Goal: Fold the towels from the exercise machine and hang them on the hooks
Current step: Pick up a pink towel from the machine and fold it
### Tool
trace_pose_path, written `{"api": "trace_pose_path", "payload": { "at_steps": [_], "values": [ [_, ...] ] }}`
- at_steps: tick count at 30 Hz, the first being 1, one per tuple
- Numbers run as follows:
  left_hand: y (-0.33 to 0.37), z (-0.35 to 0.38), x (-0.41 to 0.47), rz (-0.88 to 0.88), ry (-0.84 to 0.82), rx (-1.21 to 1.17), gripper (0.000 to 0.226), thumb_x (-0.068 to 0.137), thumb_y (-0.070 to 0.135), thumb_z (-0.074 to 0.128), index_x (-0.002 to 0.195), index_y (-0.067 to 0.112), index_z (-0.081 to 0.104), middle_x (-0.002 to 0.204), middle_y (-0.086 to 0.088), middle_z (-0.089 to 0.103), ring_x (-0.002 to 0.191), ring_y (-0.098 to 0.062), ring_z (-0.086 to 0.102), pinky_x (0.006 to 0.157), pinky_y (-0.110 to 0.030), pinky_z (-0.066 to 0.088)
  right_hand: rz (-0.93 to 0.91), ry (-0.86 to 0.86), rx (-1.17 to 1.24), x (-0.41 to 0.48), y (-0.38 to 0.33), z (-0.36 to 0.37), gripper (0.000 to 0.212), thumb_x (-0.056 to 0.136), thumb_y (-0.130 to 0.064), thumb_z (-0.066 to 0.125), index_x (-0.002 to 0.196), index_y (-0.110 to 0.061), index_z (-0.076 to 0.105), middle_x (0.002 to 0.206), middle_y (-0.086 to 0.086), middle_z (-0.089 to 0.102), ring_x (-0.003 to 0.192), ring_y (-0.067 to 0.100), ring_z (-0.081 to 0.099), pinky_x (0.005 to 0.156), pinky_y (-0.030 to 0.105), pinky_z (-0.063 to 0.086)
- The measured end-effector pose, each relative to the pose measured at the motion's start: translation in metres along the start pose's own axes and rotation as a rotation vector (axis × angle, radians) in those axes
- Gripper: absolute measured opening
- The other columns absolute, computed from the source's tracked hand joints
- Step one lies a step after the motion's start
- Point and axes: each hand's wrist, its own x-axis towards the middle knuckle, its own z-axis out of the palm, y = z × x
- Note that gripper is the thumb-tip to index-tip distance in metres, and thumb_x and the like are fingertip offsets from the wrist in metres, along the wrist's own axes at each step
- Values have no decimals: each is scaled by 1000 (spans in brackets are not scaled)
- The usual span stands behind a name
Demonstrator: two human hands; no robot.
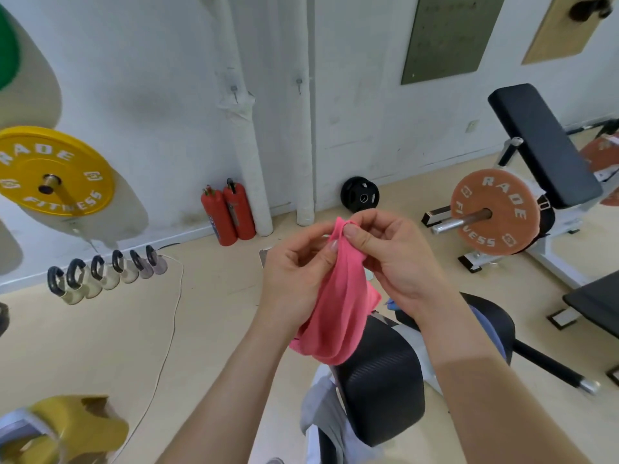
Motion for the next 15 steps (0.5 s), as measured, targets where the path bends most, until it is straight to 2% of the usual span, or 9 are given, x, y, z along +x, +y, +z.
{"api": "trace_pose_path", "payload": {
  "at_steps": [4,7,9,12,15],
  "values": [
    [-1,-3,1,2,-20,37,33,87,3,63,101,31,70,86,3,73,84,-11,68,73,-21,52,16,33,-24,3,3,0,19,73,-14,76,86,-12,63,82,7,66,78,27,60,67,33,46],
    [-1,-7,4,-25,-61,31,32,87,3,63,103,29,71,86,-2,72,83,-13,66,74,-22,52,14,-19,-96,6,2,0,25,84,-7,69,106,-19,65,97,4,67,85,24,64,75,38,50],
    [-1,-13,7,-33,-100,31,31,86,0,62,104,25,70,85,-7,69,79,-13,63,73,-23,52,-5,-63,-209,7,-2,1,25,87,-3,64,107,-19,68,92,2,69,81,15,68,73,30,55],
    [-7,-22,9,-39,-167,77,37,84,1,65,106,31,69,87,-8,67,76,-14,60,70,-25,52,-71,-25,-444,10,-7,5,17,87,-5,66,88,-21,71,75,-11,69,70,2,65,66,15,51],
    [-32,-32,5,-127,-181,283,44,82,5,69,105,42,63,88,-9,66,69,-18,57,63,-29,51,-113,93,-635,22,-4,1,19,87,-10,67,79,-28,67,75,-9,66,68,5,57,68,13,47]
  ]
}}
